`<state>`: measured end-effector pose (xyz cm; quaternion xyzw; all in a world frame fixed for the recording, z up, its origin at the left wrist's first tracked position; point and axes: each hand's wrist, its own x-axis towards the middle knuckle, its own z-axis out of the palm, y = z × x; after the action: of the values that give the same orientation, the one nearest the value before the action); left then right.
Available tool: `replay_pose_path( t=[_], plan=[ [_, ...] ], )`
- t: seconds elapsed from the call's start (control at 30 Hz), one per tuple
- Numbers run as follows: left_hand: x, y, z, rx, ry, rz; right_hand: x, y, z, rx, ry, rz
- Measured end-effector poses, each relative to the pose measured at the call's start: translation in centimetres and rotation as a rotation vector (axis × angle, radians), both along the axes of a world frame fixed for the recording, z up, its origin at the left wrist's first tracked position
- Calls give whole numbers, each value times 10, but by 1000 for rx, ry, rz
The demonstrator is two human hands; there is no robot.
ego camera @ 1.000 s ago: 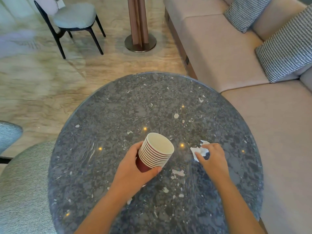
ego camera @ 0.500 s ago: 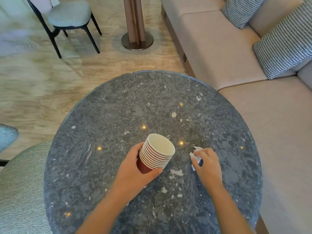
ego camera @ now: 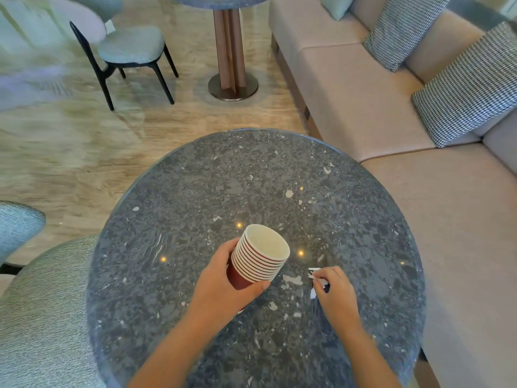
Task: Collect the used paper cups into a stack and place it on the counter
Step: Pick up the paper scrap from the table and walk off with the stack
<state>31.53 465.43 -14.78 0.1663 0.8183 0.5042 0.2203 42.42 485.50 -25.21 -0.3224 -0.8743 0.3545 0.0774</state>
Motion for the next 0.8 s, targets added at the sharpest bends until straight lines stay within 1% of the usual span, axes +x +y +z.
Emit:
replay_pose_path(
  t=[0.3, 0.43, 0.7, 0.8],
  plan=[
    [15, -27, 14, 43, 43, 55, 20, -21, 5, -116, -53, 11],
    [24, -41, 13, 41, 32, 91, 26, -34, 9, -153, -59, 11],
    [39, -62, 8, 28, 32, 128, 21, -55, 26, -162, 29, 69],
    [44, -70, 9, 39, 41, 145, 17, -62, 42, -141, 100, 96]
  ],
)
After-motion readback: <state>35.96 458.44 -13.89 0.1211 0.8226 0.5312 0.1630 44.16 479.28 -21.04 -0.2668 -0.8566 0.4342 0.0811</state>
